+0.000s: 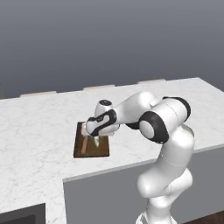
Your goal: Pick up the knife from the drawer and place it on the cutting board. Then place the meat from the plate to the cutting board.
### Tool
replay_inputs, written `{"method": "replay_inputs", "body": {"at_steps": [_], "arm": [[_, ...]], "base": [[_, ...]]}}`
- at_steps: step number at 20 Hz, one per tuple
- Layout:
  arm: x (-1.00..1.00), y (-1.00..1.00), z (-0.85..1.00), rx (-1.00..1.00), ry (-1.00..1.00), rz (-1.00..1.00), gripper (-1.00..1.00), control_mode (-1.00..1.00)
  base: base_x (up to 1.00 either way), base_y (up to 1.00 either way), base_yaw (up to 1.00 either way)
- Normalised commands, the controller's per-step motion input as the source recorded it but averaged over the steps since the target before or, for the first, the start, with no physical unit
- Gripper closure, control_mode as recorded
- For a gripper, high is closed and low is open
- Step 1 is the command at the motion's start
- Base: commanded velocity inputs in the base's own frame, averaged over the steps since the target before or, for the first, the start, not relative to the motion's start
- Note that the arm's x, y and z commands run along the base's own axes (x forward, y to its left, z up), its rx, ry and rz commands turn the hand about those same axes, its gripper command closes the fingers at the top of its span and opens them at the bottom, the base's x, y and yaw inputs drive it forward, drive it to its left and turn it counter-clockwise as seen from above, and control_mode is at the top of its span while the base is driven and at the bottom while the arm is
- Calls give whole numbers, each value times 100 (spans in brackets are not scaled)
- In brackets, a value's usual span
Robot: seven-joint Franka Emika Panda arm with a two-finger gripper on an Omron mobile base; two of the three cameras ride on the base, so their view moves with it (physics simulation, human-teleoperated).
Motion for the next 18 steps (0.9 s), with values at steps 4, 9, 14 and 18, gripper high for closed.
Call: {"method": "replay_inputs", "body": {"at_steps": [4, 9, 14, 18], "arm": [[4, 0, -7, 0, 0, -5, -100, -100], [-39, 1, 33, -1, -5, -3, -100, -100], [-99, 0, 72, 0, -12, 1, -100, -100], [-100, -1, 89, 0, -14, 4, -100, -100]], "base": [[0, 0, 0], [0, 0, 0], [0, 0, 0], [0, 0, 0]]}}
